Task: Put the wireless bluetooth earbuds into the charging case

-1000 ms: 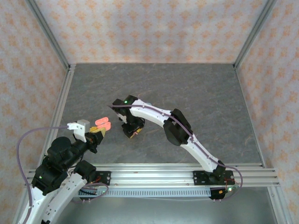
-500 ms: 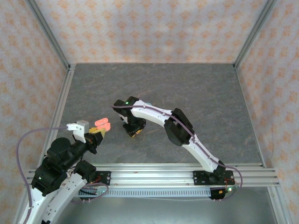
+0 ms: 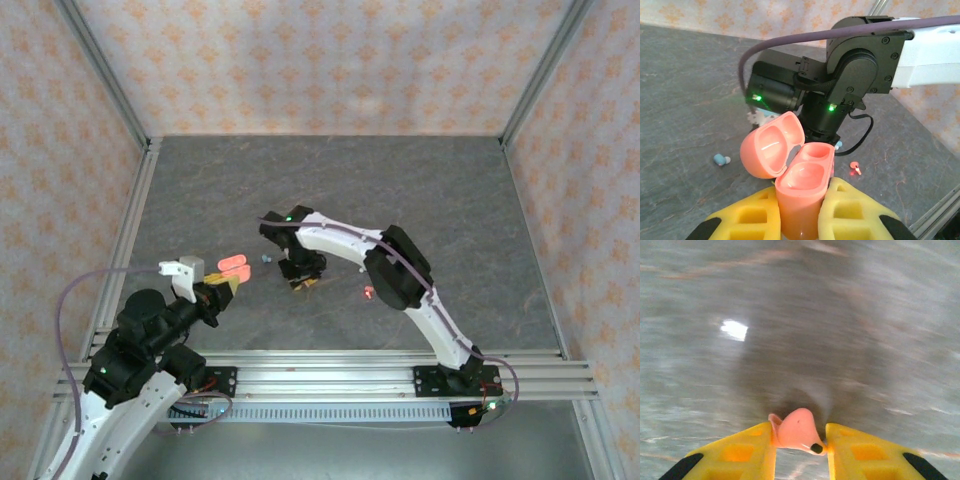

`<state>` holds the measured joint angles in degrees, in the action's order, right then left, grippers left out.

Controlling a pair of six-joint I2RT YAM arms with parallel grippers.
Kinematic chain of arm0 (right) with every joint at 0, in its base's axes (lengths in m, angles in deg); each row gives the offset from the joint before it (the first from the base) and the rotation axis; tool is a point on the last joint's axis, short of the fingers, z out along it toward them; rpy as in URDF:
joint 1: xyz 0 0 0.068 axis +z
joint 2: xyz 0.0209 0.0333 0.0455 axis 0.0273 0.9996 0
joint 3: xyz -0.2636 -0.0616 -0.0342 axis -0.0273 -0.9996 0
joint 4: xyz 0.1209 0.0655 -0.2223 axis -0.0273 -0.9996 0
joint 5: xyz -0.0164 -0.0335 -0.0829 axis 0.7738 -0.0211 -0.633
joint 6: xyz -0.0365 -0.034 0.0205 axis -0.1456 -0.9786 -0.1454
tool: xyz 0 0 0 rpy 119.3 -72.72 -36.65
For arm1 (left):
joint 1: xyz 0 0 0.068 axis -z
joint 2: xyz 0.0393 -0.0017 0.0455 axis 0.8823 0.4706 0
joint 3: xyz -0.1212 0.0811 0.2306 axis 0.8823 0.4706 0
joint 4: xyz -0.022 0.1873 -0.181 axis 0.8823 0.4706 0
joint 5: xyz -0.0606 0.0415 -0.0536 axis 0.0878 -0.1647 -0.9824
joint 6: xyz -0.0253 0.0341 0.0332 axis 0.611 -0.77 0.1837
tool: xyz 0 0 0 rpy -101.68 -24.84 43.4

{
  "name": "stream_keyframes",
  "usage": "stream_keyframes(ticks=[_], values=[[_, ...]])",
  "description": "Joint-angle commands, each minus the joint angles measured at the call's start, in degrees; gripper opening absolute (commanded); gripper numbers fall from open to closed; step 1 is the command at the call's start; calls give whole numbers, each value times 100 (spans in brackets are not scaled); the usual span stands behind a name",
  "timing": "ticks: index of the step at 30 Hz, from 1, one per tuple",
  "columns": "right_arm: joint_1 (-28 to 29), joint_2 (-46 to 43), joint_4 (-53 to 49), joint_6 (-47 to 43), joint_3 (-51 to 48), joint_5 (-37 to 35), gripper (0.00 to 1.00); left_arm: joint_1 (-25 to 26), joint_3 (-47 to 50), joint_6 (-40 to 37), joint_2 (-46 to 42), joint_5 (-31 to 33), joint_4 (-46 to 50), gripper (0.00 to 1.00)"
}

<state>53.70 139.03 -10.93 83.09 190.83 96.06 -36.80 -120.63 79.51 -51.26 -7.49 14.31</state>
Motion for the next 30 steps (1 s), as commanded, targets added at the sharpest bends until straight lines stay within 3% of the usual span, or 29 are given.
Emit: stream_keyframes(ticks=[1, 5, 11, 21, 30], values=[[-493, -555, 196, 1064, -840, -219, 31, -3, 79, 131, 175, -284, -637, 0], [-720, -966, 622, 1462, -1626, -14, 40, 4, 115, 115, 454, -429, -869, 0], [-780, -1198, 618, 1575, -1807, 131, 54, 5, 142, 6, 717, -452, -1144, 0], [-938, -1608, 555, 1294, -1556, 466, 58, -5, 206, -43, 844, -583, -1338, 0], [-929, -1180, 86, -457, -762, 578, 52, 1, 456, 101, 660, -676, -1531, 0]])
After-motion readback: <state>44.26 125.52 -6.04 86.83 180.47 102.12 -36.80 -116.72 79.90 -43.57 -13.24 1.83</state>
